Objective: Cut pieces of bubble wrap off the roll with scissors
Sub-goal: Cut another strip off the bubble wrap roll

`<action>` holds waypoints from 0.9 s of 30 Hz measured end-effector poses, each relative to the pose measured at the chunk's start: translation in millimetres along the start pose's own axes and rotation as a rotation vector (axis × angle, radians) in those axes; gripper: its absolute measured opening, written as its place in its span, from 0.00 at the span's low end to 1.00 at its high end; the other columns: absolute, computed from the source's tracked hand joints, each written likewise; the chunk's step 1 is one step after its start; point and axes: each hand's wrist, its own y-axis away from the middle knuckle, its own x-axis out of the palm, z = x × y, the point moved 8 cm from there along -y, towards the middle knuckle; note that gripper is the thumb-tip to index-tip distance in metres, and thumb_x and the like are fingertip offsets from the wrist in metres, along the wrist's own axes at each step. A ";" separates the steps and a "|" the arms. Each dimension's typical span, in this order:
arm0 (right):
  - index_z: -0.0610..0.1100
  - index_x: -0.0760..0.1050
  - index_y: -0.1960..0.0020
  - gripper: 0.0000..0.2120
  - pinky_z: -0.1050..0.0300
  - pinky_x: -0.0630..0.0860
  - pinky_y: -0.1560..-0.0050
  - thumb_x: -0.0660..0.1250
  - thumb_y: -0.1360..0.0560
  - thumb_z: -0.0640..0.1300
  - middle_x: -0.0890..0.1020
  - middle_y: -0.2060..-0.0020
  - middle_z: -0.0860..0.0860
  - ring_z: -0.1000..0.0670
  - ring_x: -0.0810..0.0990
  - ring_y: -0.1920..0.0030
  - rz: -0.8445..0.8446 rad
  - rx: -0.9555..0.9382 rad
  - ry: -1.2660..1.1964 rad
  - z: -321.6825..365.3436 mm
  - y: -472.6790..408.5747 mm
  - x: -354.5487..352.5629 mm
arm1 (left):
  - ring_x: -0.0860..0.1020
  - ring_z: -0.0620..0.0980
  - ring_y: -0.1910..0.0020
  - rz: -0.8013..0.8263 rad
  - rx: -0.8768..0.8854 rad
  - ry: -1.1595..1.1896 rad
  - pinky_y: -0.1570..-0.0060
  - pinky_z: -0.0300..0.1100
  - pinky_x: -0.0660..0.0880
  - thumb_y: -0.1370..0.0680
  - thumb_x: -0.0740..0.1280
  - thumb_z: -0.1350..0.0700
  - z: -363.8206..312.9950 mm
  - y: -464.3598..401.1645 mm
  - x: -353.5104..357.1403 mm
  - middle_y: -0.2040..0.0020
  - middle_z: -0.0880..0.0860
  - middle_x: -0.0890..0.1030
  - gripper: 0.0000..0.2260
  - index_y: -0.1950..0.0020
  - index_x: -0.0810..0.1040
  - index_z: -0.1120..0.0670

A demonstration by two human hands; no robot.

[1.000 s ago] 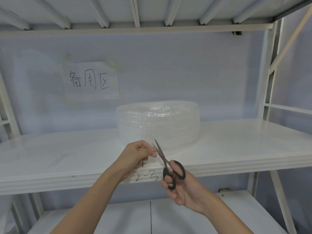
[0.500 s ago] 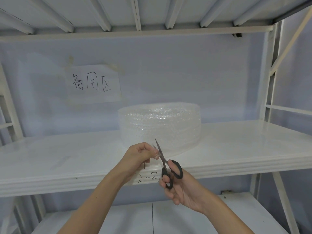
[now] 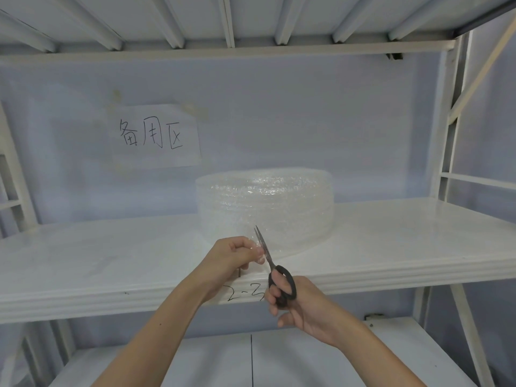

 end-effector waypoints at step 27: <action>0.43 0.69 0.65 0.22 0.60 0.72 0.76 0.68 0.30 0.62 0.73 0.66 0.48 0.50 0.73 0.73 0.019 -0.006 0.101 7.4 3.6 -4.5 | 0.72 0.48 0.69 0.002 0.001 -0.016 0.66 0.40 0.66 0.21 0.67 0.55 -2.1 2.7 3.1 0.65 0.50 0.80 0.09 0.61 0.78 0.53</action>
